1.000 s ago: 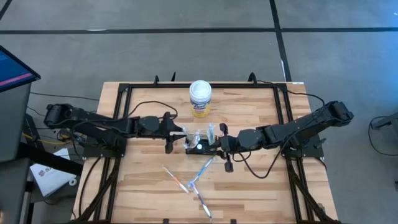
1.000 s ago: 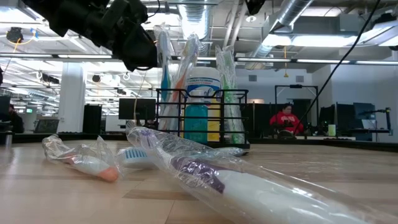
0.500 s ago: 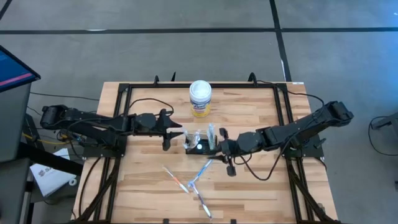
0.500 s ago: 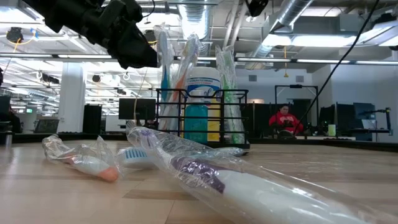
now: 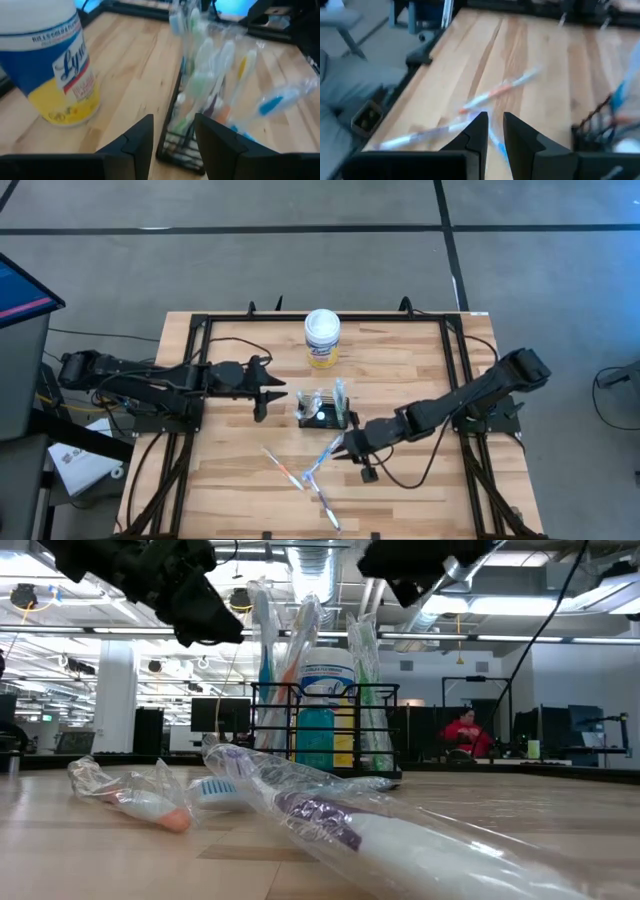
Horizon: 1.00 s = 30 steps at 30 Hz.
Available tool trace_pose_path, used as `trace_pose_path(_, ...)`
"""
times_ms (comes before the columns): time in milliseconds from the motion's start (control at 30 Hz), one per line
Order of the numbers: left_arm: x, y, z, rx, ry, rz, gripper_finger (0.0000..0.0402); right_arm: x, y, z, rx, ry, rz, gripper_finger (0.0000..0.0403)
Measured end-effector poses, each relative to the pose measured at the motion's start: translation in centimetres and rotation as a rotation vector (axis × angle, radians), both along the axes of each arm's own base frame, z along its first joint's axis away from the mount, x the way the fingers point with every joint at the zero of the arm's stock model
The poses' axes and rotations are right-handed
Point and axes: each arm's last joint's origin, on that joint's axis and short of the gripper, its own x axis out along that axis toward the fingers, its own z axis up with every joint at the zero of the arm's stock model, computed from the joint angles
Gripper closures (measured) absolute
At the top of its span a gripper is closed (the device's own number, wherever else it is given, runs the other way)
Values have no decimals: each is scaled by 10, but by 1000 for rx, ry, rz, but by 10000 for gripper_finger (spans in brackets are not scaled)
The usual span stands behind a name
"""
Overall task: Pick & Place toothbrushing station
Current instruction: Put the violet toothbrush into the black mesh organizer
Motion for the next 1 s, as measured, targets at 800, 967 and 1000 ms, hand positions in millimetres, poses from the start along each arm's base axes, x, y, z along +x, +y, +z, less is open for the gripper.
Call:
trace_pose_path(800, -4, -24, -4, -62, 43, -85, 277, 35, 50, -74, 291, 292, -47, 351)
trace_pose_path(967, -4, -30, -4, -61, 45, -110, 275, 43, 54, -91, 329, 354, -40, 351)
trace_pose_path(1000, -4, -30, -4, -61, 45, -114, 275, 44, 54, -93, 338, 360, -42, 351)
